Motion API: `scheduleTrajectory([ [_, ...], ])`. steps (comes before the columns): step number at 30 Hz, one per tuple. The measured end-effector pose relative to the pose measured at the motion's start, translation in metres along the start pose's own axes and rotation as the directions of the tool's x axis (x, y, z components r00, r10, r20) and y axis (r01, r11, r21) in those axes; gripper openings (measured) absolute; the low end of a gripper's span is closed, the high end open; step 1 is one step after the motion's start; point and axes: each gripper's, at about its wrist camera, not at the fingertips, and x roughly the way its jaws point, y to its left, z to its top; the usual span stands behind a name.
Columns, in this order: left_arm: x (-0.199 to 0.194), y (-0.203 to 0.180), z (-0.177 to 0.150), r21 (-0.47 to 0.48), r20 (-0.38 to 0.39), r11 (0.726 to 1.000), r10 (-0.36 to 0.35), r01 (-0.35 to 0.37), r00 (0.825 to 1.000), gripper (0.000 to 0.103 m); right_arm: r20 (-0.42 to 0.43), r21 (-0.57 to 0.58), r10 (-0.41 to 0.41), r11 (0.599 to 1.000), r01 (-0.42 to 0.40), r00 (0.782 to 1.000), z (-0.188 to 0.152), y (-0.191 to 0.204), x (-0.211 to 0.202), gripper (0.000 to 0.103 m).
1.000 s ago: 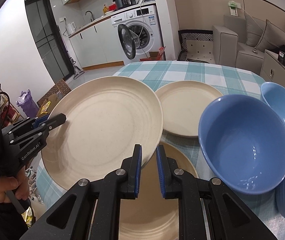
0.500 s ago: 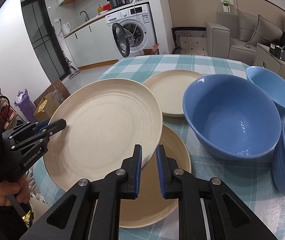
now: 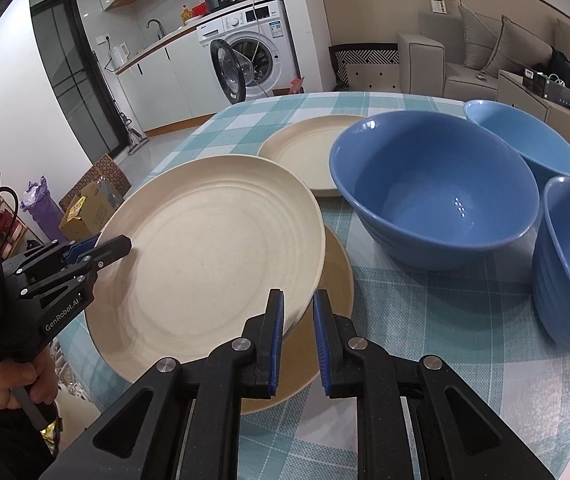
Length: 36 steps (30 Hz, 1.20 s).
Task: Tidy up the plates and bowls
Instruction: 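Lift the beige plate with both grippers and carry it over another beige plate, then lower the plate onto the other plate and open both grippers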
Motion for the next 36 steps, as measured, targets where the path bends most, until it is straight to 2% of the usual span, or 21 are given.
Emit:
scheduleTrajectory([
  [23, 0.02, -0.018, -0.011, 0.041, -0.041, 0.999, -0.016, 0.017, 0.999, 0.016, -0.034, 0.012, -0.058, 0.998, 0.058, 0.998, -0.013, -0.011, 0.009, 0.015],
  [36, 0.028, -0.02, -0.015, 0.07, -0.051, 0.998, 0.012, -0.008, 0.999, 0.018, -0.049, -0.004, -0.087, 0.996, 0.087, 0.995, -0.015, -0.003, 0.021, 0.015],
])
